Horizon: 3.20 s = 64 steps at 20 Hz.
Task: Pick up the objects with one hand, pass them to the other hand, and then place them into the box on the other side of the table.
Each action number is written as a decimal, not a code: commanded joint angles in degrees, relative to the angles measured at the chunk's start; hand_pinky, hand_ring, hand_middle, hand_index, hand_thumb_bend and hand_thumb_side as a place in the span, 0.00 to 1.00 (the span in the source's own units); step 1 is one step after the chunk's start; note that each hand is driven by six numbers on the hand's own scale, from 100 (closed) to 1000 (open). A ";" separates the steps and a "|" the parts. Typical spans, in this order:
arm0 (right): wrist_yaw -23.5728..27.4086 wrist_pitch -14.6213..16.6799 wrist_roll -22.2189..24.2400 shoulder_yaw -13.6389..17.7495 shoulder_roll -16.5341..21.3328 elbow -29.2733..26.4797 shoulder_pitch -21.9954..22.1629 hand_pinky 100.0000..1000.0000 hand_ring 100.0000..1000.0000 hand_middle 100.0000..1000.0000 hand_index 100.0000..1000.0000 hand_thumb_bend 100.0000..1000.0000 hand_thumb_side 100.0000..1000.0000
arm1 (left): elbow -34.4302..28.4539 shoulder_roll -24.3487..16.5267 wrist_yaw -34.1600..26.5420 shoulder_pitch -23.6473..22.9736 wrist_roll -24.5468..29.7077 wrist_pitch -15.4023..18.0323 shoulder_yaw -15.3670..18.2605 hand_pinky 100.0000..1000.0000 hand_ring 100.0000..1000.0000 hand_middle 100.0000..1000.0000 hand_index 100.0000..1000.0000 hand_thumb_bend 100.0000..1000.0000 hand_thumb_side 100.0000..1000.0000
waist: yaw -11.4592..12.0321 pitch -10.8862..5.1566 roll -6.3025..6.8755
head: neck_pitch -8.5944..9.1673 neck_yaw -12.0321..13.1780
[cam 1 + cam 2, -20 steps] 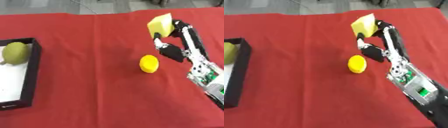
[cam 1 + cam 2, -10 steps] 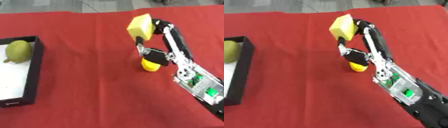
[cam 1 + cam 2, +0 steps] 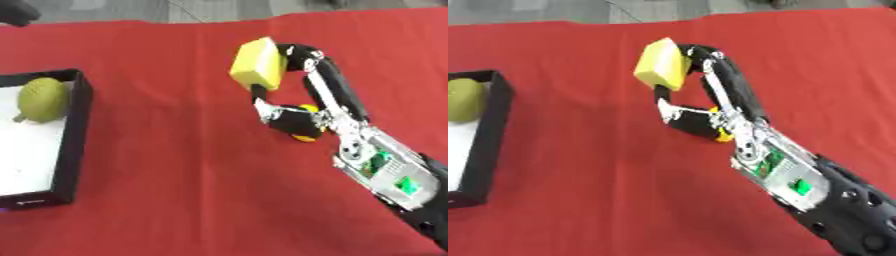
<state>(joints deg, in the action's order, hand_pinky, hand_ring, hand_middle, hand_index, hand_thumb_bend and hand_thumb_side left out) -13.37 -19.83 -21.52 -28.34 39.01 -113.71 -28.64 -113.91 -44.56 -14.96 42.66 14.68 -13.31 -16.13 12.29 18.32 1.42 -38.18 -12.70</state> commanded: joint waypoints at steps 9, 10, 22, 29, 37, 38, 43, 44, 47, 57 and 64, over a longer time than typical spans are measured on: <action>0.57 3.12 -2.18 -3.32 -1.01 -0.89 -3.50 0.71 0.62 0.55 0.64 0.00 0.15 | -0.68 -2.98 10.55 6.87 12.61 -2.88 -6.41 0.82 0.76 0.76 0.79 0.00 0.59 | 0.42 -2.10 0.23 | -0.66 -0.11; 0.52 3.14 -2.45 -3.63 -1.19 -0.89 -3.73 0.71 0.62 0.55 0.64 0.00 0.14 | -0.68 -2.93 11.50 7.49 13.39 -3.04 -7.10 0.82 0.77 0.77 0.79 0.00 0.59 | 0.46 -2.14 0.24 | -0.70 -0.12; -1.46 3.50 -3.16 -6.39 -3.04 -0.89 -5.98 0.71 0.61 0.54 0.63 0.00 0.05 | -0.68 -1.04 22.35 12.26 12.41 -3.95 -13.39 0.85 0.80 0.78 0.86 0.00 0.35 | 0.78 -2.09 0.51 | -0.73 -0.21; -5.03 4.00 -1.83 -7.67 -3.51 -0.89 -5.99 0.71 0.61 0.54 0.63 0.00 0.00 | -0.68 0.19 26.10 13.39 9.44 -3.69 -15.50 0.84 0.80 0.78 0.87 0.06 0.27 | 0.86 -1.93 0.51 | -0.95 -0.21; -7.50 4.21 0.45 -9.27 -4.14 -0.89 -6.54 0.70 0.60 0.54 0.62 0.00 0.00 | -0.68 1.92 31.41 14.49 10.87 -4.03 -17.68 0.85 0.81 0.78 0.88 0.21 0.24 | 0.90 -1.92 0.46 | -1.15 0.02; -7.69 4.18 0.68 -9.35 -4.22 -0.89 -6.62 0.70 0.60 0.54 0.62 0.00 0.00 | -0.68 2.08 32.00 14.55 11.17 -3.98 -17.81 0.85 0.81 0.78 0.88 0.23 0.24 | 0.90 -1.92 0.46 | -1.19 0.02; -8.22 3.98 1.34 -9.64 -4.72 -0.89 -7.25 0.69 0.60 0.54 0.62 0.00 0.00 | -0.68 3.03 34.54 14.94 12.07 -4.36 -18.34 0.86 0.81 0.77 0.87 0.29 0.24 | 0.87 -1.93 0.39 | -1.36 0.12; -8.28 3.90 1.49 -9.72 -4.87 -0.89 -7.41 0.69 0.60 0.54 0.62 0.00 0.00 | -0.68 3.24 35.14 15.03 12.14 -4.50 -18.44 0.85 0.81 0.77 0.87 0.30 0.24 | 0.87 -1.93 0.38 | -1.37 0.14; -8.40 4.02 1.95 -10.01 -5.18 -0.89 -7.80 0.69 0.60 0.54 0.62 0.00 0.00 | -0.68 3.75 37.08 15.23 12.15 -4.76 -18.77 0.86 0.82 0.77 0.87 0.33 0.23 | 0.84 -1.94 0.37 | -1.30 0.36; -8.05 3.65 2.34 -10.49 -5.72 -0.89 -8.33 0.67 0.57 0.52 0.61 0.00 0.00 | -0.68 5.44 42.32 15.85 10.66 -5.25 -20.16 0.87 0.82 0.78 0.89 0.36 0.17 | 0.67 -1.92 0.21 | -1.01 1.06; -7.52 3.53 1.92 -10.43 -6.01 -0.89 -8.44 0.66 0.57 0.49 0.61 0.00 0.00 | -0.68 6.04 42.96 15.84 9.28 -6.28 -20.61 0.86 0.82 0.77 0.88 0.27 0.13 | 0.60 -1.90 0.03 | -0.70 1.42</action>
<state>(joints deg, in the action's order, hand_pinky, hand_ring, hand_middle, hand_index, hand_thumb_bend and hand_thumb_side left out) -21.12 -16.31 -19.38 -39.11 32.92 -113.71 -36.29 -113.93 -38.07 27.73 57.43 24.39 -19.36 -37.04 12.92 17.75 1.37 -39.18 -11.49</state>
